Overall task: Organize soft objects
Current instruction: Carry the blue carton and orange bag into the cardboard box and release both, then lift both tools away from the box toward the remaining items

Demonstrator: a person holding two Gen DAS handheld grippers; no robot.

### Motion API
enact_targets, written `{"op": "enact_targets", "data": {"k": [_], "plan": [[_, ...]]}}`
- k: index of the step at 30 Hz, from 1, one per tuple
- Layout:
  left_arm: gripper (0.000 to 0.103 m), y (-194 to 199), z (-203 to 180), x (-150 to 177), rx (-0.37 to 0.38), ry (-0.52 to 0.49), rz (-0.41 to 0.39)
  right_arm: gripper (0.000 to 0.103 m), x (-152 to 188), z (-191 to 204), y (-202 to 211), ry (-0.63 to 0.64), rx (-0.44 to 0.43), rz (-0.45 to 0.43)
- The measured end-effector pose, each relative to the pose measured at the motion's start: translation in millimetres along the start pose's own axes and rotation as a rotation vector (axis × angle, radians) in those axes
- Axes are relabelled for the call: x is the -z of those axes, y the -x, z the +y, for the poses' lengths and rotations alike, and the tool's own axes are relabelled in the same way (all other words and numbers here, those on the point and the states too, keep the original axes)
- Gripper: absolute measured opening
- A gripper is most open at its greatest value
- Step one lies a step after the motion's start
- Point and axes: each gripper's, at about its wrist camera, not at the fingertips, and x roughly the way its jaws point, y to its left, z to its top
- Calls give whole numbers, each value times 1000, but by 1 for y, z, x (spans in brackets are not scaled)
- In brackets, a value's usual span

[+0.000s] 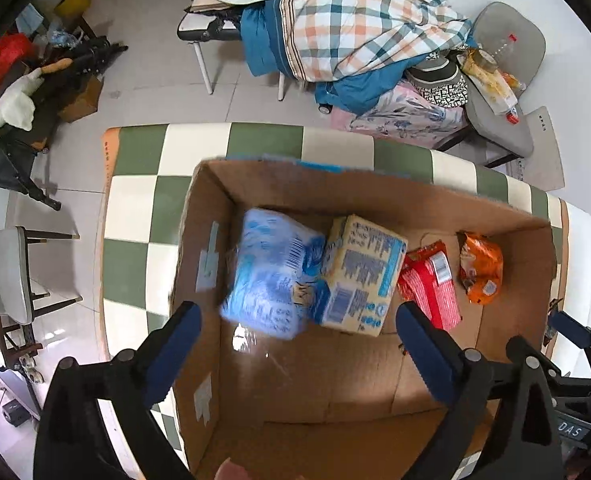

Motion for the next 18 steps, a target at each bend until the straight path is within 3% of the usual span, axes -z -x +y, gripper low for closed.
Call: {"op": "enact_targets", "data": {"k": [7,18], "plan": [[101,13,-8,38,-33,-3,-63,103,34,9,2,6,-13,3],[101,52,-14,91,-38,14,-183,103,93,9,34,-4,-2,-72]]}}
